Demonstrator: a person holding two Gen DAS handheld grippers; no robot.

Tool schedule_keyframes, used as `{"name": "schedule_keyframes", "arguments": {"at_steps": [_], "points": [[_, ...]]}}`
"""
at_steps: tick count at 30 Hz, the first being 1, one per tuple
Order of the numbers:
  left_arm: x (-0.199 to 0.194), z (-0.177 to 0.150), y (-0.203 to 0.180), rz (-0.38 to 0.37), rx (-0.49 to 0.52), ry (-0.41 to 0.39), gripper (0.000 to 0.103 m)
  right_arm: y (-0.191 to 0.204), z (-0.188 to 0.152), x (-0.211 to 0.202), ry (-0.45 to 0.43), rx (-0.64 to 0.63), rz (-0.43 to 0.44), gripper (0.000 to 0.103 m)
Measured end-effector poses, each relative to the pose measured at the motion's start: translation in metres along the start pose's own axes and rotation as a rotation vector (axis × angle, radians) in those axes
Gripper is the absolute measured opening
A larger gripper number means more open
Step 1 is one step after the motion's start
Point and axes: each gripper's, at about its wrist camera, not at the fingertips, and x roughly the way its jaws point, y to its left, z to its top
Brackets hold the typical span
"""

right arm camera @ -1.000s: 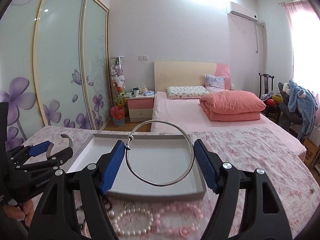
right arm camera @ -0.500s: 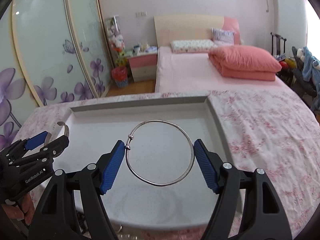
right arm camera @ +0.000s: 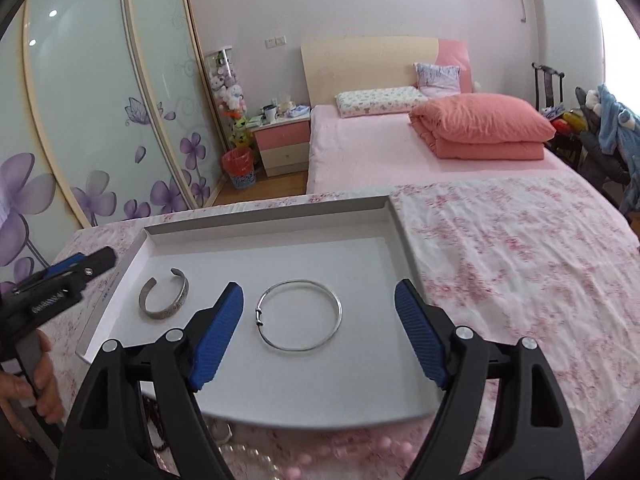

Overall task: Organize jewelry
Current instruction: 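Grasp the pink crystal bracelet with the right tool while the left tool grasps the black bead bracelet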

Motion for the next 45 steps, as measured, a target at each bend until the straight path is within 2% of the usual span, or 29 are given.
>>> {"name": "schedule_keyframes", "arguments": {"at_steps": [8,17,20,24,29,34,36,45], "points": [[-0.050,-0.025,0.017,0.030,-0.002,-0.024,0.072,-0.008,-0.008,-0.029,-0.017,0.005,-0.009,0.078],[-0.088,-0.070,0.023,0.004,0.046,0.003,0.072,-0.044,-0.039,-0.053,0.021,0.051,-0.063,0.077],[-0.092,-0.088,0.023,-0.013,0.060,0.035,0.072,-0.055,-0.051,-0.051,0.064,0.064,-0.085,0.070],[-0.089,-0.107,0.022,-0.019,0.067,0.082,0.073,-0.063,-0.070,-0.038,0.153,0.058,-0.092,0.053],[-0.090,-0.118,0.022,-0.027,0.072,0.105,0.073,-0.054,-0.077,-0.026,0.203,0.011,-0.088,0.044],[-0.093,-0.125,0.019,-0.041,0.089,0.111,0.073,-0.046,-0.078,-0.016,0.225,-0.040,-0.130,0.036],[-0.093,-0.128,0.017,-0.048,0.096,0.118,0.073,-0.045,-0.080,-0.018,0.224,-0.053,-0.129,0.019],[-0.087,-0.141,0.001,-0.072,0.169,0.165,0.072,-0.056,-0.099,-0.048,0.228,-0.030,-0.150,0.016]]}}
